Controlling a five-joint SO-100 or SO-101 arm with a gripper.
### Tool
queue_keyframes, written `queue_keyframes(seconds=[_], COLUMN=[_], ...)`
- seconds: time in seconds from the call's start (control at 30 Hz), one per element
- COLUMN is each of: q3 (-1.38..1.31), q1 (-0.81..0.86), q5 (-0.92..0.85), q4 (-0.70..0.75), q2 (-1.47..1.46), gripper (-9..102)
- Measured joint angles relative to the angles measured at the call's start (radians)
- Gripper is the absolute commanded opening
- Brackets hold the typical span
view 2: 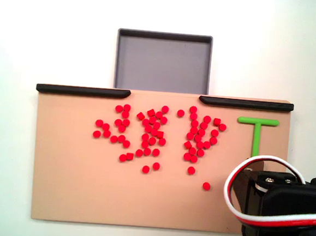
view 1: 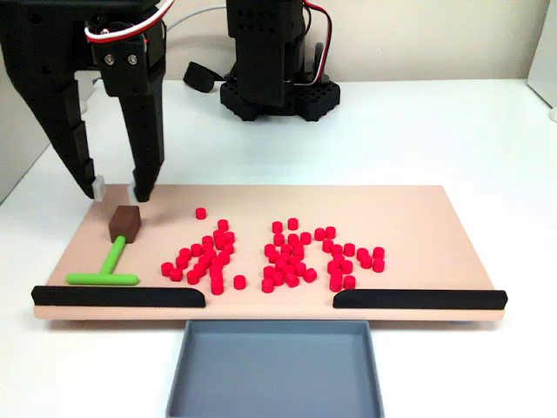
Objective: Grasp a green tool by the dark brown handle.
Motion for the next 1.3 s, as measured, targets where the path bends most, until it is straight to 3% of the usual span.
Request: queue_keyframes(seconds=[1.3], q3=[0.0], q1=[-0.017], q5=[-0.017], q4=[-0.052], q2=[-0.06], gripper=[16])
